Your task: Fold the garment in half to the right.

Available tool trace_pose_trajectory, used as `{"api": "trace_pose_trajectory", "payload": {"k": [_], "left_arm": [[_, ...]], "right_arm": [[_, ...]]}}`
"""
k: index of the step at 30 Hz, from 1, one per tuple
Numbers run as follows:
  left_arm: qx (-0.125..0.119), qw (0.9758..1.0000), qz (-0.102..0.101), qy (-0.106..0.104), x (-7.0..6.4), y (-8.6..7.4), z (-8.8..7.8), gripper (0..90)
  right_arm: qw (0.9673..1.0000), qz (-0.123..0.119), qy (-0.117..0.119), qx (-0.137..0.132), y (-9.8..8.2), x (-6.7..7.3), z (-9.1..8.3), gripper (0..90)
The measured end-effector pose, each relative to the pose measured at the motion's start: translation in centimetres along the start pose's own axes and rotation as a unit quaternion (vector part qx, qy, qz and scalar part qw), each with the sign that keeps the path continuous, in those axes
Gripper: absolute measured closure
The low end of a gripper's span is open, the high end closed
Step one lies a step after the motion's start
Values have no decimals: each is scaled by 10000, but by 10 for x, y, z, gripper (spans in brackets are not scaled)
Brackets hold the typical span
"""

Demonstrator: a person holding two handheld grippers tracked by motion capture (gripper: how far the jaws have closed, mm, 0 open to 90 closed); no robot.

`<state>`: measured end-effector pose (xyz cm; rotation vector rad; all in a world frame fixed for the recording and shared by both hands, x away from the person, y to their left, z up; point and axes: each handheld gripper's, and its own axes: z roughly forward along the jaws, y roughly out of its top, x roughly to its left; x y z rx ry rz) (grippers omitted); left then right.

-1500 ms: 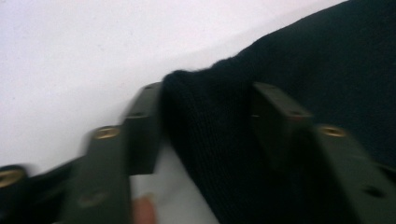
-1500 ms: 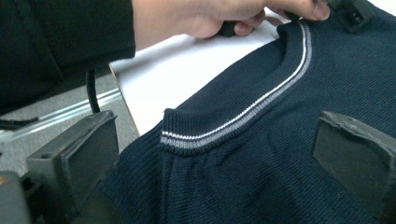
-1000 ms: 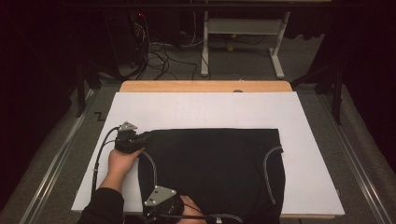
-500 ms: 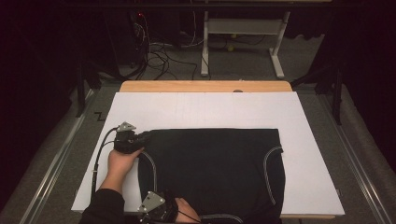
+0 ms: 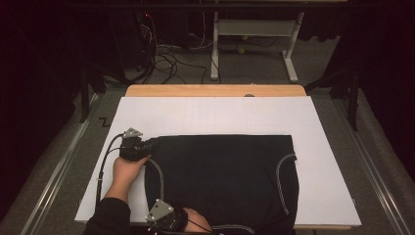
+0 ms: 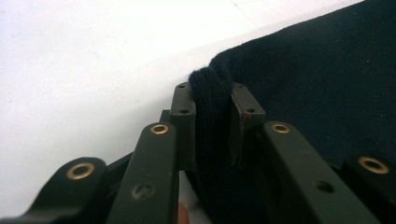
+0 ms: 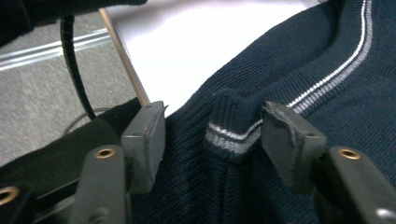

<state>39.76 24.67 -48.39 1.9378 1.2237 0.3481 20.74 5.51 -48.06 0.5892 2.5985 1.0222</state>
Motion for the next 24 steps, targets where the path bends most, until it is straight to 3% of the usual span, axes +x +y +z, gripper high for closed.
{"api": "trace_pose_trajectory", "payload": {"k": [3,11,24], "left_arm": [[6,10000,-1,10,0,0,0,706],[26,10000,-24,28,0,0,0,705],[44,10000,-32,31,0,0,1,705]], "right_arm": [[9999,112,-10,-21,0,-5,-1,566],[9999,15,-115,13,1,-9,-1,719],[9999,142,72,-45,1,-16,-5,757]]}}
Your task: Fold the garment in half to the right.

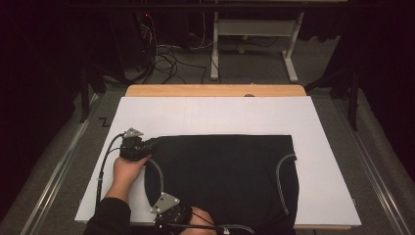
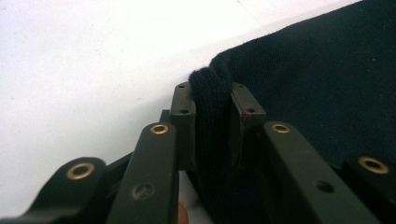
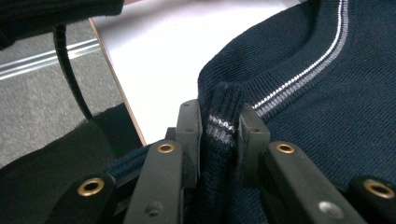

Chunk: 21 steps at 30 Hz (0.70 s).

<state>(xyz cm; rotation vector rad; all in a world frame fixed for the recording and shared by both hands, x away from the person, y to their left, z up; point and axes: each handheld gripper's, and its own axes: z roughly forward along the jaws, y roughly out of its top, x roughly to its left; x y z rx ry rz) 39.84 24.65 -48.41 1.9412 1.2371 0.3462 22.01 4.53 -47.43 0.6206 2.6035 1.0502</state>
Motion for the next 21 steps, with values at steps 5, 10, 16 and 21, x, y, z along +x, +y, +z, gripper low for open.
{"api": "trace_pose_trajectory", "payload": {"k": [5,10,16,21], "left_arm": [[-7,10000,1,14,0,0,0,705],[-10,10000,-7,10,0,0,0,705],[-26,10000,-30,-87,2,0,0,733],[-75,9998,1,-184,2,0,-2,742]], "right_arm": [[9998,90,63,-158,0,-3,-6,760],[9990,217,125,-361,-2,-8,-12,762],[9980,221,61,-597,-2,-10,-22,763],[9968,182,-5,-784,-2,-13,-32,764]]}}
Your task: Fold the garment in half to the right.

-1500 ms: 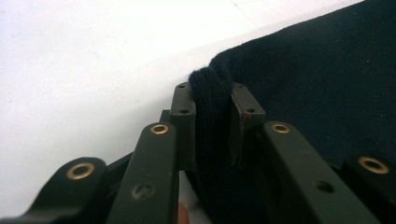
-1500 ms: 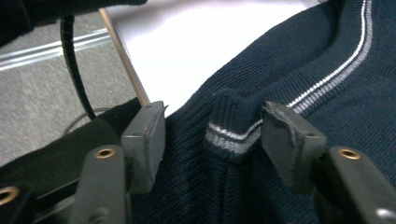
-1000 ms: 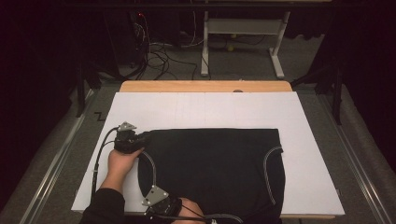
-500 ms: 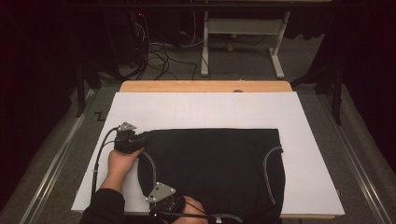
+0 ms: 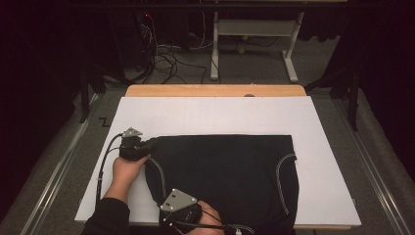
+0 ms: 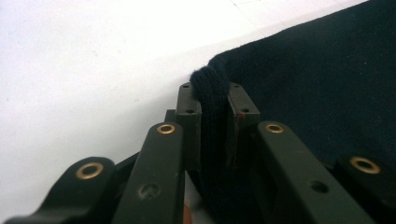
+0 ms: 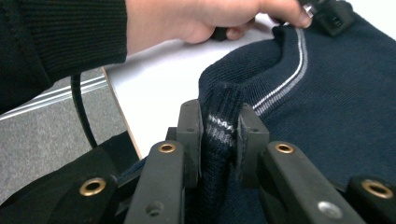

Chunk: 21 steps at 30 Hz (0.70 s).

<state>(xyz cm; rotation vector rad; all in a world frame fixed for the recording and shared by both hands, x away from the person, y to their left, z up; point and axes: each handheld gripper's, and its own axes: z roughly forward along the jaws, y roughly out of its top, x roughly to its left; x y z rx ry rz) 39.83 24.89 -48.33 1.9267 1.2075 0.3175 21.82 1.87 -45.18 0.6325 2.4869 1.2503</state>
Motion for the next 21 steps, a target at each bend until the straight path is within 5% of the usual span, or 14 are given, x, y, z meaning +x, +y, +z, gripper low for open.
{"api": "trace_pose_trajectory", "payload": {"k": [4,8,12,21], "left_arm": [[-113,9994,-245,-222,4,0,-5,742],[-276,9988,-408,-63,-3,3,-6,743],[-572,9957,-731,10,-10,10,-10,746],[-869,9924,-846,217,-25,35,-17,759]], "right_arm": [[9999,16,0,-128,1,-3,-7,764],[9997,13,-23,-226,2,-4,-10,764],[9993,29,-60,-355,5,-8,-15,764],[9974,94,-170,-696,15,-20,-32,763]]}}
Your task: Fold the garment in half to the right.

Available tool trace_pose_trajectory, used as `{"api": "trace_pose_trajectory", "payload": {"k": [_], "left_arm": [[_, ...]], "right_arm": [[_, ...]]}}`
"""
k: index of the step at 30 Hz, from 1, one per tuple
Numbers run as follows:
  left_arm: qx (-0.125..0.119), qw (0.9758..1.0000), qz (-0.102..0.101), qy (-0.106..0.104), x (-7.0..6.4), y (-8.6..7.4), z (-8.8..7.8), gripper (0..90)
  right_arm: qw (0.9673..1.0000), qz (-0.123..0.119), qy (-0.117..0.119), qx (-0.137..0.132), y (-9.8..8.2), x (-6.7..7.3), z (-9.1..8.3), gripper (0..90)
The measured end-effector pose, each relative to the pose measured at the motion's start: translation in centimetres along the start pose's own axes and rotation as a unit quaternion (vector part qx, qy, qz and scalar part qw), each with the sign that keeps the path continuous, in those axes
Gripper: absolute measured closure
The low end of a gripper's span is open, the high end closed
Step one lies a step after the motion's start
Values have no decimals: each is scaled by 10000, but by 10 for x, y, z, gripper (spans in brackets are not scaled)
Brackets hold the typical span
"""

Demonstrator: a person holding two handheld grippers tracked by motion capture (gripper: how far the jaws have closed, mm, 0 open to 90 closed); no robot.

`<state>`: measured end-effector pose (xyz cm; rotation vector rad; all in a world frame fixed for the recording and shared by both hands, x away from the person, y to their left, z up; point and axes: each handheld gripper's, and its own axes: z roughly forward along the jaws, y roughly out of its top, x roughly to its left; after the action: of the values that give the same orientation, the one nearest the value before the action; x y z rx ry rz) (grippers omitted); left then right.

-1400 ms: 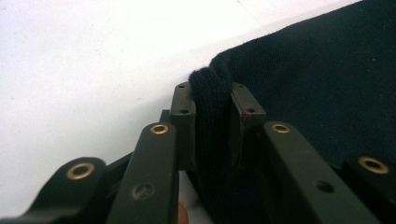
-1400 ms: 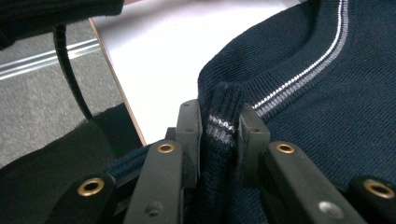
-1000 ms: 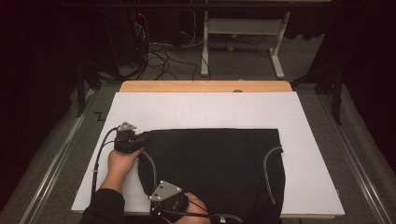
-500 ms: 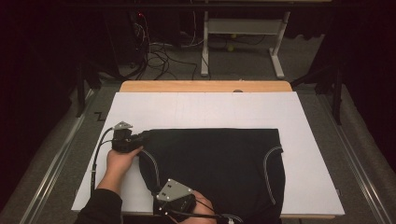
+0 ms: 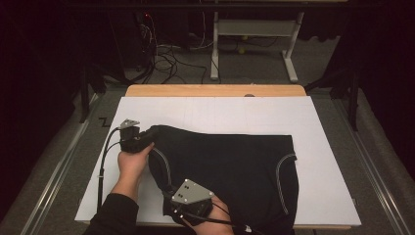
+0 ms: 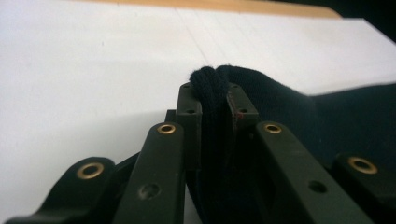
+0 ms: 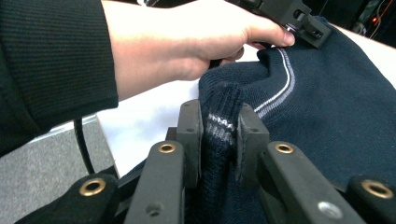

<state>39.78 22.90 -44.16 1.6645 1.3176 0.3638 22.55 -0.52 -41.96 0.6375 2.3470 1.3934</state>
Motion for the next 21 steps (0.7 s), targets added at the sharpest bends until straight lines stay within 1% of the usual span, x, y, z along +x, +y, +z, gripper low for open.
{"api": "trace_pose_trajectory", "payload": {"k": [3,7,13,16,21], "left_arm": [[-63,10000,51,12,-7,7,0,764],[-88,9999,82,1,-9,11,-1,771],[-80,9999,121,82,-4,10,-2,777],[-114,9998,85,101,-2,10,-3,777],[-137,9998,16,135,5,7,-6,776]], "right_arm": [[10000,10,-13,-94,2,-1,-2,764],[9999,9,16,-123,3,-2,-2,763],[9999,-13,46,-133,6,-3,1,764],[9999,3,85,-117,7,-2,4,763],[9999,-55,107,-78,8,3,12,763]]}}
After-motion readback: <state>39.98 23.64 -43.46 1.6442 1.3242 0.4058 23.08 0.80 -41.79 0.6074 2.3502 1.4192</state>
